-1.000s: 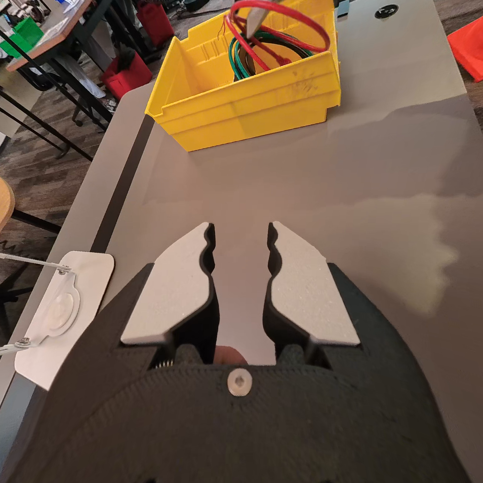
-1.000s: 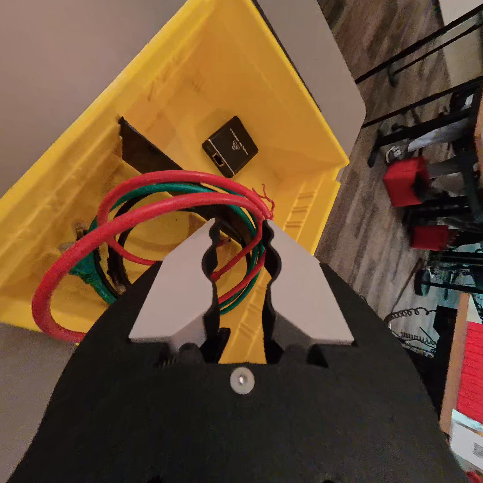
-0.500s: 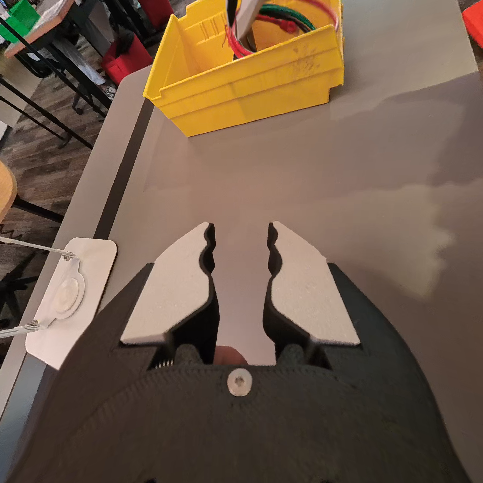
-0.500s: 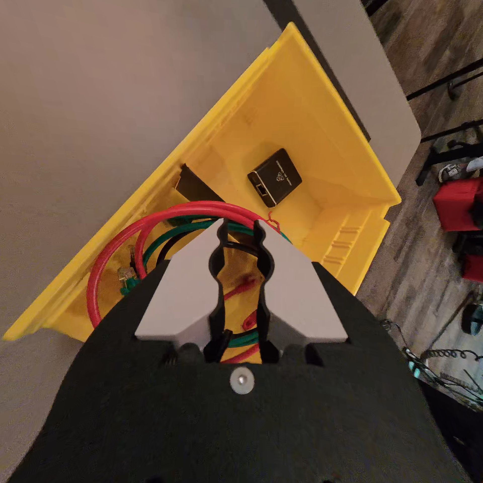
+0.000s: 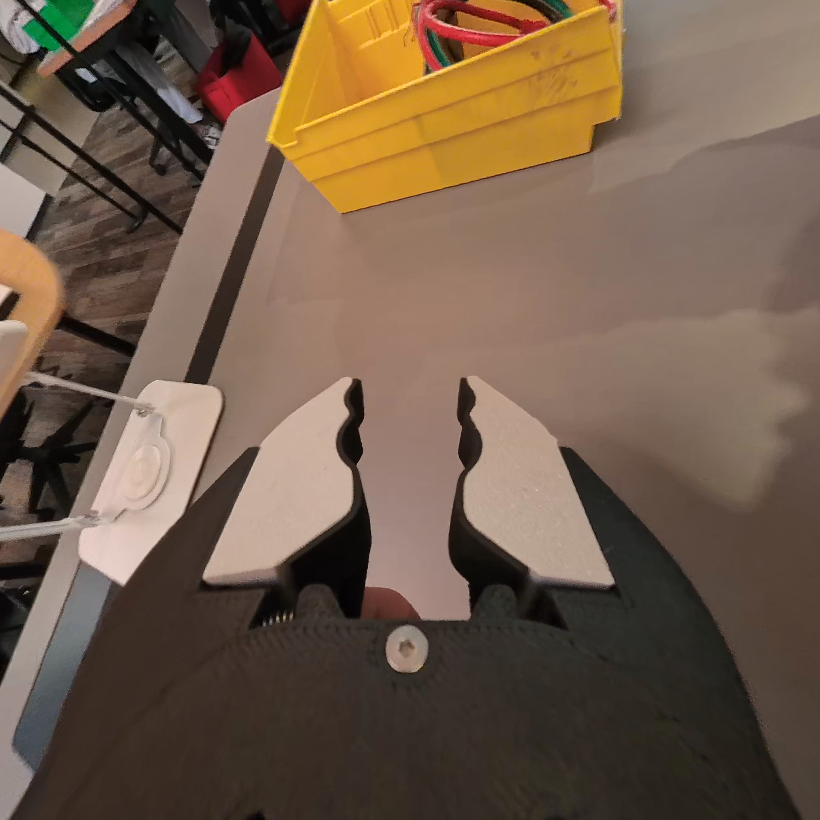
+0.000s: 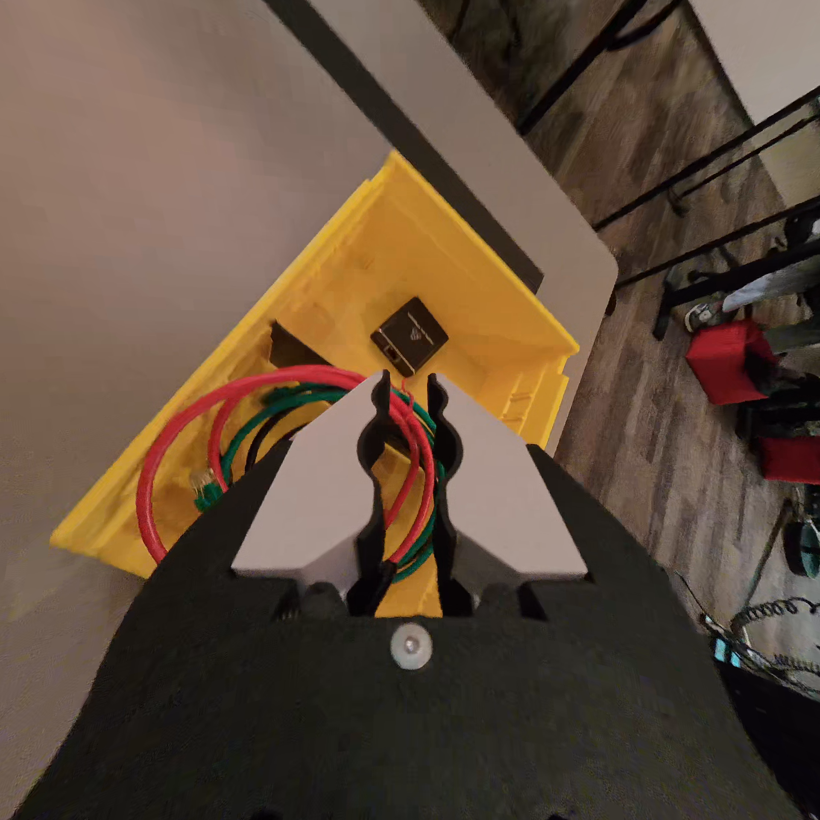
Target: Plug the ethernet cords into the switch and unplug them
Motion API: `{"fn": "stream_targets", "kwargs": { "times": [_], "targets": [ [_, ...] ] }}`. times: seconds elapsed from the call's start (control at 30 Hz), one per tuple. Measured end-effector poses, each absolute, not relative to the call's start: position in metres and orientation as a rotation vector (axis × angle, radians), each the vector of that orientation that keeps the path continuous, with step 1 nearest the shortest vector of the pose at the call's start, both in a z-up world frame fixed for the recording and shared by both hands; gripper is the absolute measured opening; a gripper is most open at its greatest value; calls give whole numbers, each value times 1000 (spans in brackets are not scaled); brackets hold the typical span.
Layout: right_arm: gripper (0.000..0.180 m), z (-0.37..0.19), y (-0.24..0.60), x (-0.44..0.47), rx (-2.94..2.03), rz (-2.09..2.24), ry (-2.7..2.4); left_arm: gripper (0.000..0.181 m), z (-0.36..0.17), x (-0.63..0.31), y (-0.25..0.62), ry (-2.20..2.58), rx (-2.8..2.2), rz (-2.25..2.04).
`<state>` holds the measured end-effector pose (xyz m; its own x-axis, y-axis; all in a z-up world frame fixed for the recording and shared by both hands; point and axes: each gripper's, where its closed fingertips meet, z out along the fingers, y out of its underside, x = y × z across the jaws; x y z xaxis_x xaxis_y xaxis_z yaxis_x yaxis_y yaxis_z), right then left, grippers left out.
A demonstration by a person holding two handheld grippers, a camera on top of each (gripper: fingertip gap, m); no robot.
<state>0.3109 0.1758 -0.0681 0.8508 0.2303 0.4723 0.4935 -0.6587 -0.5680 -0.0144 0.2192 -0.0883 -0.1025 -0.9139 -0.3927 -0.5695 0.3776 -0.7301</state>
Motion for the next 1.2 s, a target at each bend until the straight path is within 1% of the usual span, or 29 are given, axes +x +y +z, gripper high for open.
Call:
{"fn": "stream_targets", "kwargs": {
  "times": [0.03, 0.13, 0.17, 0.23, 0.33, 0.43, 0.57, 0.63, 0.73, 0.77, 0.83, 0.9, 1.03, 1.17, 1.2],
  "targets": [
    [14, -57, 179, 305, -2246, -445, -509, 41, -83, -18, 224, 1765, -1307, -495],
    [26, -37, 180, 306, -2164, -440, -463, 49, -58, -44, 257, 1634, -1380, -406],
    [35, -36, 178, 313, -2159, -451, -440, 51, -47, -58, 271, 1571, -1407, -375],
    [61, -36, 172, 330, -2161, -471, -370, 56, -21, -90, 296, 1420, -1455, -332],
    [77, -31, 162, 351, -2146, -498, -285, 66, 17, -143, 323, 1196, -1507, -282],
    [78, -25, 155, 365, -2105, -487, -209, 74, 21, -206, 345, 1068, -1581, -133],
    [78, -41, 145, 385, -2169, -527, -171, 84, -10, -293, 364, 911, -1744, 52],
    [78, -41, 141, 388, -2170, -545, -157, 83, -23, -321, 363, 834, -1780, 45],
    [77, -43, 138, 389, -2170, -531, -151, 82, -46, -371, 366, 786, -1849, 200],
    [73, -47, 136, 389, -2177, -517, -142, 80, -53, -379, 363, 796, -1876, 207],
    [63, -46, 136, 377, -2155, -476, -178, 71, -56, -365, 348, 859, -1855, 84],
    [62, -43, 139, 362, -2136, -447, -232, 65, -55, -351, 335, 923, -1815, 78],
    [63, -58, 134, 376, -2189, -541, -215, 69, -63, -368, 336, 1032, -1820, 335],
    [68, -91, 118, 410, -2261, -566, -105, 83, -74, -417, 355, 803, -1951, 246],
    [73, -101, 113, 417, -2278, -555, -76, 86, -79, -433, 361, 739, -1974, 264]
  ]
}}
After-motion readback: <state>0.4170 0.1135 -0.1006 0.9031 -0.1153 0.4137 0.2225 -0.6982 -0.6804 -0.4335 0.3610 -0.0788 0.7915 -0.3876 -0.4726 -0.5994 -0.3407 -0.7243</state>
